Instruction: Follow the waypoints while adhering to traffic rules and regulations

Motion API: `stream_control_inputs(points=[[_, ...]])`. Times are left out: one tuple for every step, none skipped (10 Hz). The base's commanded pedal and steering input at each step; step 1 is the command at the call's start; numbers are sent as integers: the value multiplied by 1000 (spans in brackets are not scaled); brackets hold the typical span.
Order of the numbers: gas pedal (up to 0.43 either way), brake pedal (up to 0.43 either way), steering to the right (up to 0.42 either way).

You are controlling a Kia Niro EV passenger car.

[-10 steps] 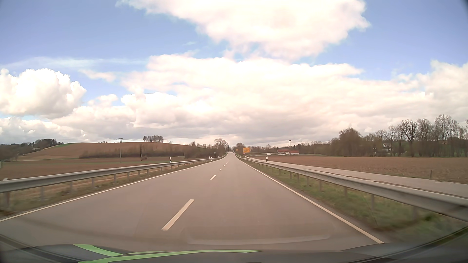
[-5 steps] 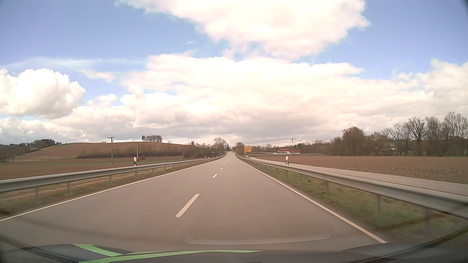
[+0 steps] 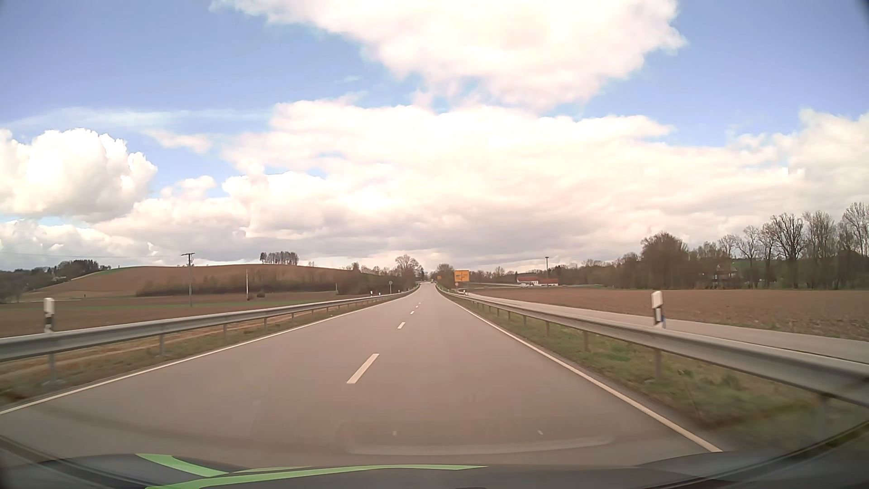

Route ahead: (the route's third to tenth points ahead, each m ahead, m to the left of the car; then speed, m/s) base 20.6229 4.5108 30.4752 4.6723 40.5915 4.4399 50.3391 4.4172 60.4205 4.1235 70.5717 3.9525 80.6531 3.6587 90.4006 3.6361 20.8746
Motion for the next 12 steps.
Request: stream_control_inputs(points=[[0,0,0],[0,0,0],[0,0,0],[0,0,0],[0,0,0],[0,0,0],[0,0,0],[39,0,0],[67,0,0],[87,0,0],[110,0,0],[118,0,0]])
